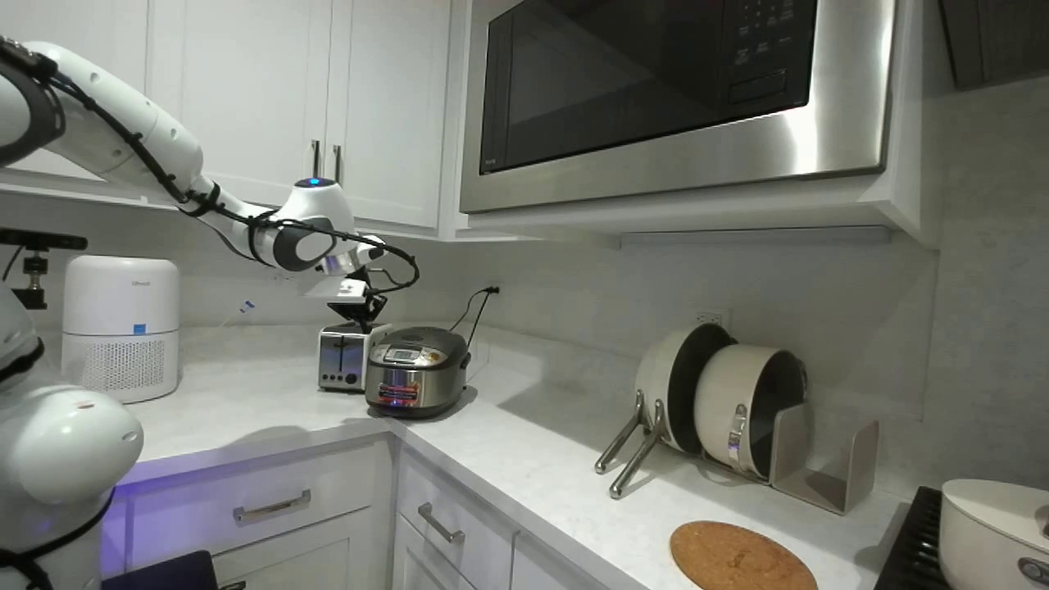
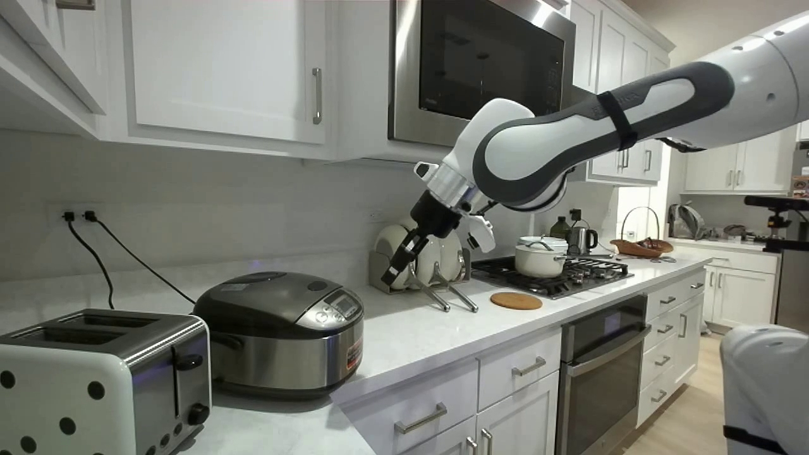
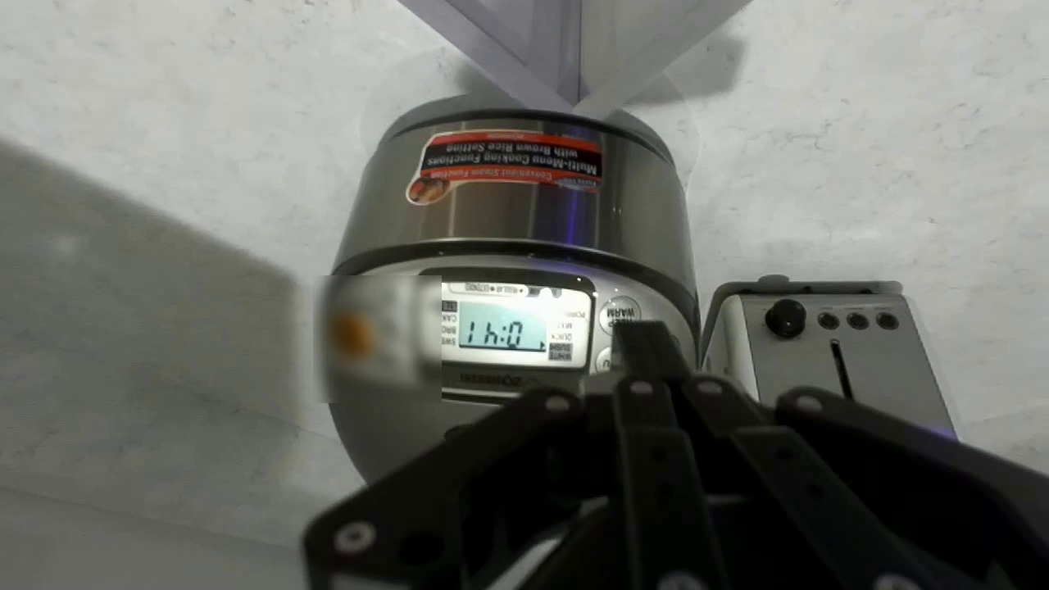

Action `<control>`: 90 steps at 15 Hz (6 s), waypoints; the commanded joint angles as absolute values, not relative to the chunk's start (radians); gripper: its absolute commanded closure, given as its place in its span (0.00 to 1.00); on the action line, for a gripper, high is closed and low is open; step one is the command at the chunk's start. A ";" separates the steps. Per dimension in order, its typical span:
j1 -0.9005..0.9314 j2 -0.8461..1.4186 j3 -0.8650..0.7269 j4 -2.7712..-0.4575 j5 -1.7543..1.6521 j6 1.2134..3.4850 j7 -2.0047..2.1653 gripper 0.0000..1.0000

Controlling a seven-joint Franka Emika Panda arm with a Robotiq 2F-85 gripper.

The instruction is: Press the button on the rice cooker to open it

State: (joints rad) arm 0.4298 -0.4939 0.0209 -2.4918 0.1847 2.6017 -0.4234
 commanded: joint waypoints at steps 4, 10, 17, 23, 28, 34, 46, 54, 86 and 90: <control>0.454 -0.410 0.053 -2.460 0.185 2.702 -0.437 1.00; 0.447 -0.309 0.071 -2.383 0.169 2.754 -0.428 1.00; 0.400 -0.171 0.115 -2.276 0.123 2.824 -0.401 1.00; 0.319 -0.071 0.168 -2.200 -0.017 2.885 -0.318 1.00; 0.276 -0.022 0.193 -2.146 -0.118 2.884 -0.240 1.00; 0.282 0.030 0.182 -2.107 -0.211 2.880 -0.170 1.00; 0.285 0.071 0.174 -2.064 -0.352 2.833 -0.017 1.00; 0.296 0.090 0.177 -2.022 -0.383 2.720 0.051 1.00; 0.221 -0.334 0.227 -1.815 -0.265 1.806 -0.061 0.66; 0.222 -0.324 0.218 -1.751 -0.258 1.625 -0.103 0.35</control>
State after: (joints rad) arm 0.2400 -0.3419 0.2107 -1.8133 -0.2723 1.7299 -0.0571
